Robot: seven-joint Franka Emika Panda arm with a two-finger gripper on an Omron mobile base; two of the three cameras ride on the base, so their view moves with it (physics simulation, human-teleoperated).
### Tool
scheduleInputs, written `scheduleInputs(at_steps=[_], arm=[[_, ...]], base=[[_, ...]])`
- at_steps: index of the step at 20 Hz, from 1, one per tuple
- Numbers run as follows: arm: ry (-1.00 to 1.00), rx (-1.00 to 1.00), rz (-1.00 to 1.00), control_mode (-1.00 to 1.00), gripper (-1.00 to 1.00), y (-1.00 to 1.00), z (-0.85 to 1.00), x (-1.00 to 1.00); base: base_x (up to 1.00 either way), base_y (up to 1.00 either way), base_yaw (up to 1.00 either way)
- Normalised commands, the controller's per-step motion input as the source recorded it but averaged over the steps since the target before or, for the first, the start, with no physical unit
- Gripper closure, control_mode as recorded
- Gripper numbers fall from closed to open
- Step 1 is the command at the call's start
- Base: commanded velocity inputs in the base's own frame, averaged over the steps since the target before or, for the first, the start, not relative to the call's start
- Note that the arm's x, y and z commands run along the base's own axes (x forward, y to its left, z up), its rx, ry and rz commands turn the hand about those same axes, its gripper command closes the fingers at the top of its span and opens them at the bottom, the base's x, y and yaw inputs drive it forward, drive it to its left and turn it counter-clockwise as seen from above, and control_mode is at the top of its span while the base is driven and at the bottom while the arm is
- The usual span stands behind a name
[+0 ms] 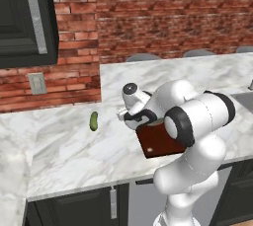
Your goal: Place the two vegetables and bowl onto the tray for setting up a vegetable dip station.
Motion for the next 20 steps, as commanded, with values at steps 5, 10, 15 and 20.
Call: scheduleInputs(at_steps=[5, 10, 15, 20], arm=[[0.0, 0.07, -0.04, -1.0, -1.0, -0.11, 0.09, 0.01], [0.0, 0.17, -0.02, -1.0, -1.0, 0.01, 0.42, -0.04], [-0.02, 0.19, -0.06, -1.0, -1.0, 0.16, 0.45, -0.13], [-0.04, 0.17, -0.06, -1.0, -1.0, 0.31, 0.36, -0.1]], base=[[0.0, 0.0, 0.0], [0.0, 0.0, 0.0], [0.0, 0.0, 0.0], [0.0, 0.0, 0.0]])
